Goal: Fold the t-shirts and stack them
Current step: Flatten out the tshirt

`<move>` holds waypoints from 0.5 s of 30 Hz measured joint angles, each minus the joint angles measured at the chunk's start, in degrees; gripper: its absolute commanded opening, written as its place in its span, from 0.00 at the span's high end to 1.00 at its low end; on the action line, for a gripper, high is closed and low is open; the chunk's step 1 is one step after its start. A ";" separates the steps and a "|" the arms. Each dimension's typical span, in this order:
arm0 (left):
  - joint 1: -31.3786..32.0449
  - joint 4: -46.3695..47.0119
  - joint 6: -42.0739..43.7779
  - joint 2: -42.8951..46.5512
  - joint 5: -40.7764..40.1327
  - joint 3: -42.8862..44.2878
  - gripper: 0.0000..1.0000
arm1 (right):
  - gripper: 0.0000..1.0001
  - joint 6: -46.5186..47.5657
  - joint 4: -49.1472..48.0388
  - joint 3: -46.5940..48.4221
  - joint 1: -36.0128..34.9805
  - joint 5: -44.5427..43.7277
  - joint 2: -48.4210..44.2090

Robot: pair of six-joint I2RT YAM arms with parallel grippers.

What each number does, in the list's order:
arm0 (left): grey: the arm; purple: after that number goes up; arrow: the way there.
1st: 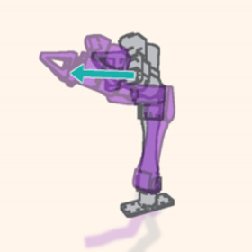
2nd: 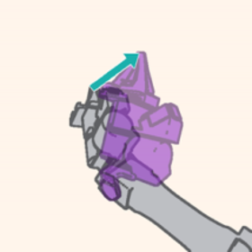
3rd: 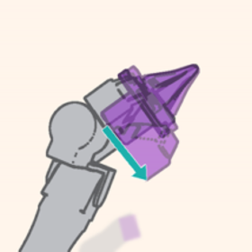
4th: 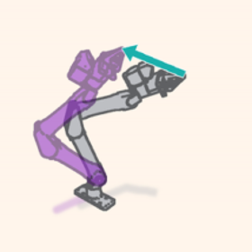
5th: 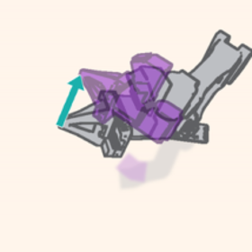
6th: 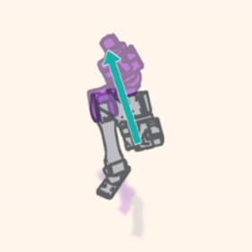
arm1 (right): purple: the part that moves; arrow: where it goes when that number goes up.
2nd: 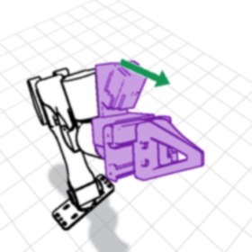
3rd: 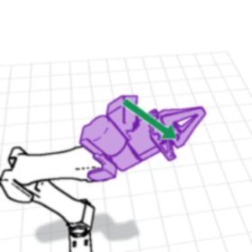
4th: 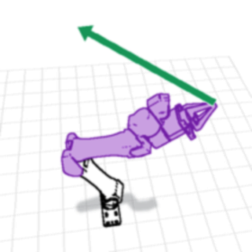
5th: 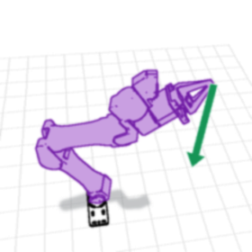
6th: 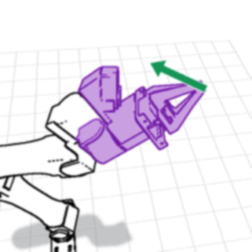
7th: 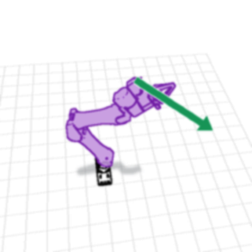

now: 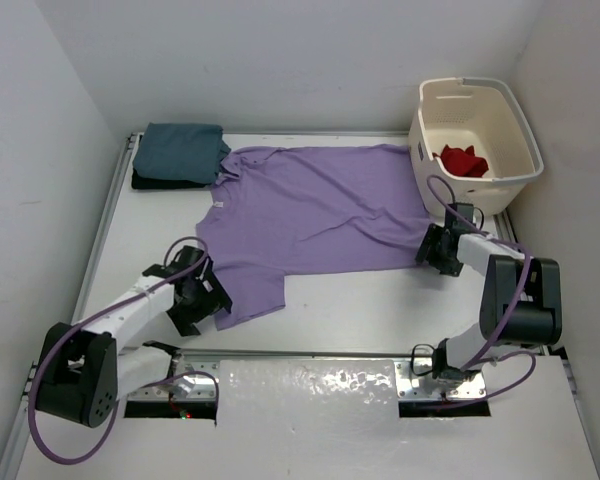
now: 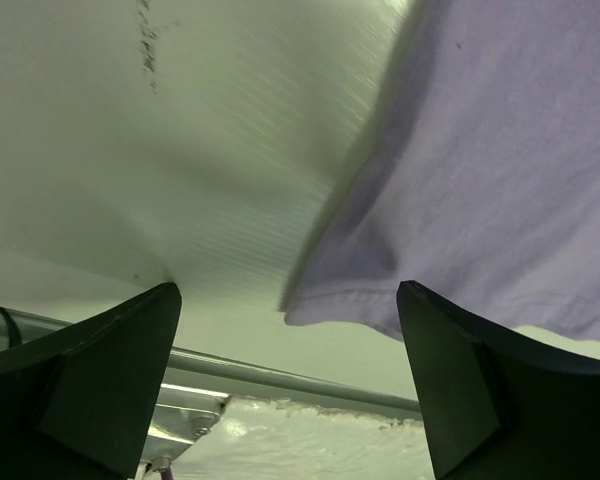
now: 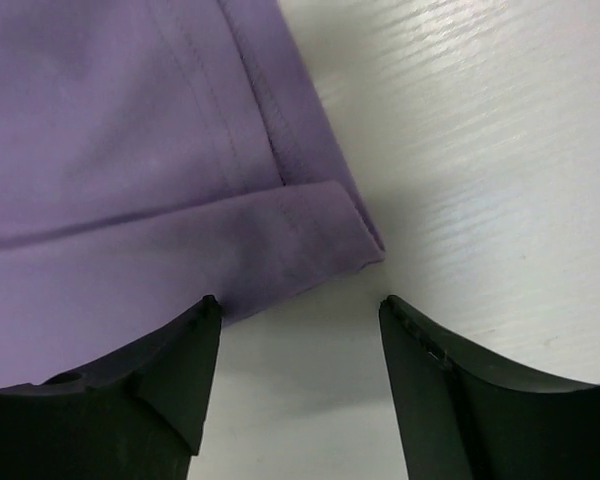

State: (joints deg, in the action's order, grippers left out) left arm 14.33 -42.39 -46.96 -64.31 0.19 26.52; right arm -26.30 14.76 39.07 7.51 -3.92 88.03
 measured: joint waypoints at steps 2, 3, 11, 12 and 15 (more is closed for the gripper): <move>0.00 0.61 -0.17 0.46 2.08 -0.50 0.25 | 0.43 -0.55 -1.70 -0.52 0.11 -0.68 -0.07; 0.00 0.98 -0.20 0.50 3.06 -0.66 0.29 | 0.43 -0.81 -2.69 -0.83 0.24 -0.81 -0.09; 1.03 7.06 -1.92 0.74 10.62 -3.02 0.54 | 0.58 -2.34 -8.76 -2.64 1.05 -1.66 -0.11; 1.18 8.24 -2.12 0.72 11.50 -3.45 0.76 | 0.61 -2.45 -9.20 -2.82 1.18 -1.84 -0.11; 1.51 11.34 -2.36 -0.31 12.66 -4.85 1.00 | 0.77 -3.08 -11.19 -3.58 1.79 -1.46 -0.13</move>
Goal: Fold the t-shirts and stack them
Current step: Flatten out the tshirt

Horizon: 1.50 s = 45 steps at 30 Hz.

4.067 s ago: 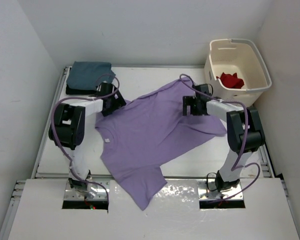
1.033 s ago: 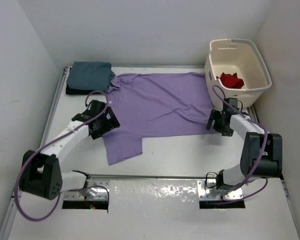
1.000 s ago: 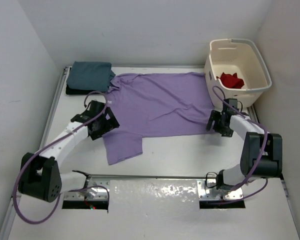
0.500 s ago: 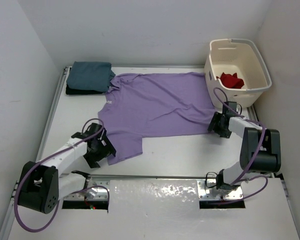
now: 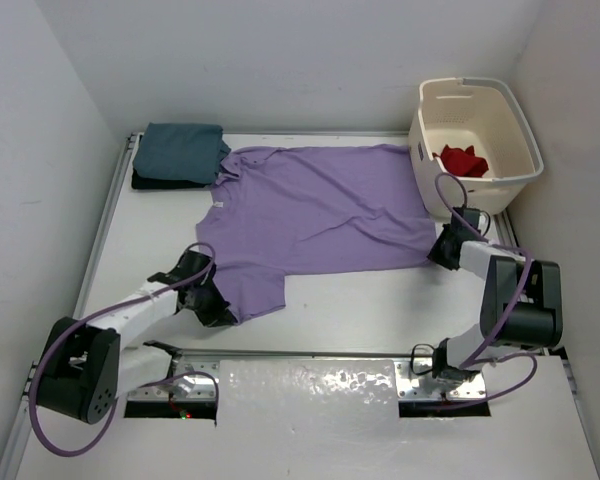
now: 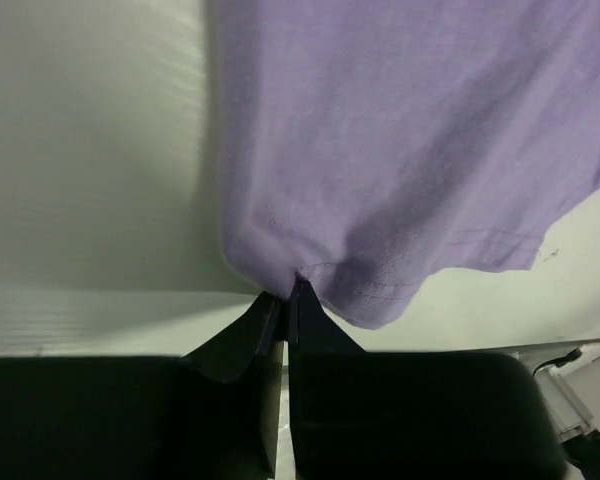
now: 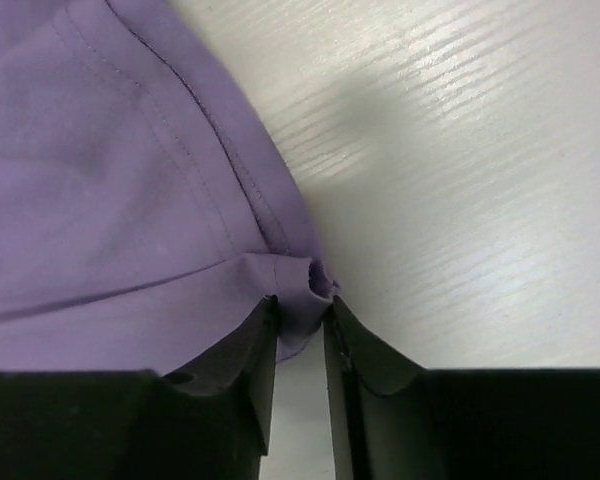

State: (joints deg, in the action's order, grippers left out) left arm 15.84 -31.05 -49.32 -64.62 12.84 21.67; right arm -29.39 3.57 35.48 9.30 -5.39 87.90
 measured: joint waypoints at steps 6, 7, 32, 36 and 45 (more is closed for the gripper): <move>0.22 -0.94 1.57 0.11 -4.07 3.26 1.00 | 1.00 -0.17 -2.75 -3.26 0.42 3.61 -2.56; 0.22 -2.03 2.01 0.98 -5.03 5.05 1.00 | 1.00 0.24 -2.19 -3.63 0.42 4.57 -3.28; 0.31 9.03 25.81 17.07 -31.30 76.76 1.00 | 1.00 12.66 13.55 44.22 0.17 6.49 -33.88; 0.31 9.09 30.51 16.57 -31.08 89.59 1.00 | 1.00 15.80 17.11 56.54 -0.09 3.85 -36.20; 0.31 9.03 36.48 15.47 -26.34 106.97 1.00 | 1.00 20.87 19.69 69.07 -0.11 1.07 -42.58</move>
State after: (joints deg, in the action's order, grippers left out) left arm 16.14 -22.02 -12.84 -49.15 -13.50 128.64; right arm -8.51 23.27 104.55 9.19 -4.32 45.32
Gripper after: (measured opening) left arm 0.018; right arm 0.009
